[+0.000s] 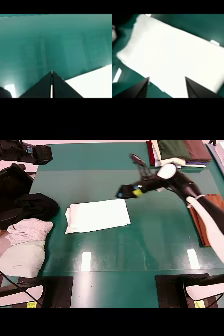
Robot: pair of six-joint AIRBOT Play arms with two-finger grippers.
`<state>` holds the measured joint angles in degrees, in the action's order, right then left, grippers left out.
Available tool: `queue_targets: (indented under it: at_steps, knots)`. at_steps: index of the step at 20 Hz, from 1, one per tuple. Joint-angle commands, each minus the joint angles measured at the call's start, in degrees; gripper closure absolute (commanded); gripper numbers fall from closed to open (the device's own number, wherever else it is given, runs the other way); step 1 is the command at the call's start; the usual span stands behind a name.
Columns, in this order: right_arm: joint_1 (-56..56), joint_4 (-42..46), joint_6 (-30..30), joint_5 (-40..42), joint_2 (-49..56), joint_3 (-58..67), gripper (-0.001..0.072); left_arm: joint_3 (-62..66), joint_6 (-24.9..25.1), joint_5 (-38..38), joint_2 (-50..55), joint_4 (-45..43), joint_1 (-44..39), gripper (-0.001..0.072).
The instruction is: Fold the shirts.
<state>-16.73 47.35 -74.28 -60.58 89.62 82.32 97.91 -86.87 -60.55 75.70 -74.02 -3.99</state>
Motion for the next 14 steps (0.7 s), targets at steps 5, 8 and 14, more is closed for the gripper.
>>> queue_targets:
  at_steps: [5, 8, 14]
  knots:
    - [10.3, -11.0, 1.4, 0.3, 5.3, -14.8, 0.0098, -0.9, 0.3, 0.0, -0.1, 1.2, 0.1, 0.0684]
    - [5.8, -18.5, 4.0, 3.7, 9.5, -14.8, 0.0115, -2.1, 0.3, -0.6, -0.1, 1.4, 0.1, 0.0684]
    - [-1.6, -26.2, 10.3, 4.4, 16.4, -8.0, 0.0451, -2.4, 0.4, 0.1, -0.1, 4.6, -0.7, 0.0685]
